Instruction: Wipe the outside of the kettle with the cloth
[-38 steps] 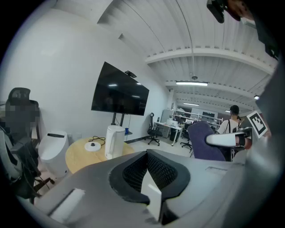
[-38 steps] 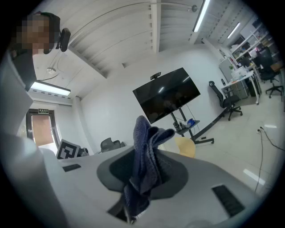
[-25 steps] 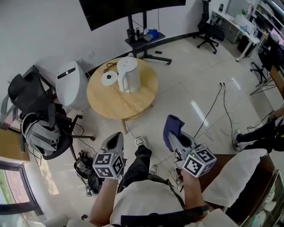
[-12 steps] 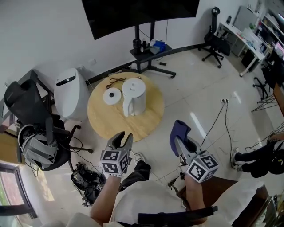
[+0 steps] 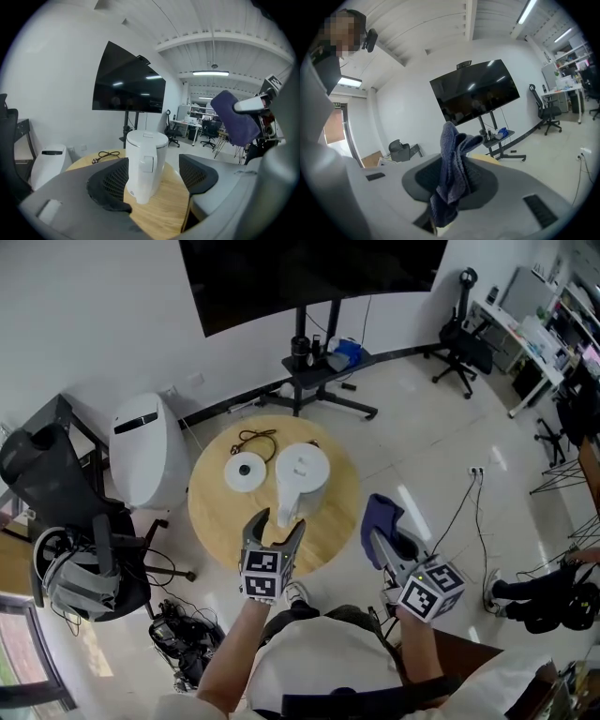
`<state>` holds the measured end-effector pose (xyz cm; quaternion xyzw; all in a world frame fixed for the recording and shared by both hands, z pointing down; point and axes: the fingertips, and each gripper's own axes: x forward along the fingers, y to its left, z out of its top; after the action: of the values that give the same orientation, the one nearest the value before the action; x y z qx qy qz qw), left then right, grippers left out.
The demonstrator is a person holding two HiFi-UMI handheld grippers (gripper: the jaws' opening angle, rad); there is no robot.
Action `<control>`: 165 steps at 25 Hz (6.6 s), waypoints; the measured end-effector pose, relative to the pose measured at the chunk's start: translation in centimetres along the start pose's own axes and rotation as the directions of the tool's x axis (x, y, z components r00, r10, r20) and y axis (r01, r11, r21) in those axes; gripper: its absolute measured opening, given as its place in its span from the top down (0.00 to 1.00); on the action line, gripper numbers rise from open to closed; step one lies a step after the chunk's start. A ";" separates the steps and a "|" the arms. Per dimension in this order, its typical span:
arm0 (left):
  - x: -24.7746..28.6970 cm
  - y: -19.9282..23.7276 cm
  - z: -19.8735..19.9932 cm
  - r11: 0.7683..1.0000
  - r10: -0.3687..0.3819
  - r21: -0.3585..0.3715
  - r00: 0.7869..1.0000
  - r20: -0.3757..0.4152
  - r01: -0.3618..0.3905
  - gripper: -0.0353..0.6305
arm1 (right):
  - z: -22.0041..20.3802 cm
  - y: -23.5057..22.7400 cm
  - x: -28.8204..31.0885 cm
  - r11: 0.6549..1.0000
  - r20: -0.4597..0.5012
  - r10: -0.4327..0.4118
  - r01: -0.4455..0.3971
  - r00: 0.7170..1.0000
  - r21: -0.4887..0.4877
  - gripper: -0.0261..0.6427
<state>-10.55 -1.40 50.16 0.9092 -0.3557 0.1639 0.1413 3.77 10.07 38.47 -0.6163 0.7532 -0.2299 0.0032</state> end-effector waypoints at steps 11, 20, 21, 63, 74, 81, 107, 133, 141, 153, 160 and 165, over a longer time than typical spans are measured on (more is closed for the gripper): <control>4.1 0.9 0.2 0.999 0.037 0.025 0.999 0.020 -0.037 0.56 | 0.2 -0.1 5.5 0.995 -0.093 0.086 -0.090 0.992 -0.045 0.82; 5.2 0.8 0.8 0.989 0.123 0.082 0.991 0.042 -0.126 0.69 | 0.1 0.1 10.7 0.936 -0.274 0.239 -0.296 0.931 -0.189 0.82; 5.2 0.8 0.8 0.987 0.131 0.085 0.990 0.052 -0.135 0.69 | -0.2 0.5 11.4 0.916 -0.311 0.262 -0.337 0.914 -0.220 0.82; 4.8 1.4 0.6 0.994 0.050 0.095 0.997 0.066 -0.056 0.69 | -5.1 1.6 19.3 0.605 -0.707 0.145 -0.628 0.692 -0.490 0.82; 4.9 1.2 0.3 0.991 0.034 0.128 0.999 0.034 -0.038 0.69 | -3.0 1.9 24.9 0.684 -0.579 0.128 -0.494 0.805 -0.536 0.82; 4.8 1.4 0.2 0.992 0.045 0.122 0.999 -0.006 -0.044 0.69 | -1.0 -1.3 17.0 0.842 -0.387 0.258 -0.403 0.885 -0.358 0.82; 4.3 0.9 0.5 0.992 0.035 0.124 0.989 -0.144 -0.017 0.69 | -23.8 -4.1 19.6 0.985 -0.445 0.171 -0.167 0.879 0.048 0.82; 4.3 1.2 0.4 0.988 0.022 0.152 0.985 -0.168 0.004 0.69 | -8.3 -3.8 14.5 0.943 0.008 0.180 -0.175 0.984 0.284 0.82; 4.2 1.3 0.4 0.987 0.011 0.161 0.983 -0.183 0.019 0.69 | -17.9 -8.0 17.6 0.812 -0.078 0.058 -0.002 0.995 0.584 0.82; 3.9 1.9 0.1 0.988 -0.001 0.149 0.982 -0.187 0.029 0.69 | -26.9 -12.6 20.5 0.605 -0.389 -0.111 0.373 0.915 0.703 0.82; 3.9 1.8 0.1 0.988 -0.010 0.150 0.979 -0.203 0.041 0.69 | -20.2 -9.7 19.5 0.709 -0.256 -0.011 0.188 0.967 0.680 0.82; 3.8 1.8 0.2 0.987 -0.024 0.153 0.977 -0.211 0.058 0.69 | -12.1 -7.3 17.5 0.802 -0.125 0.063 0.024 0.990 0.596 0.82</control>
<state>-9.08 -4.99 51.74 0.9025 -0.3059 0.2831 0.1086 2.83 -3.05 56.77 -0.5587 0.6475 -0.4970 0.1468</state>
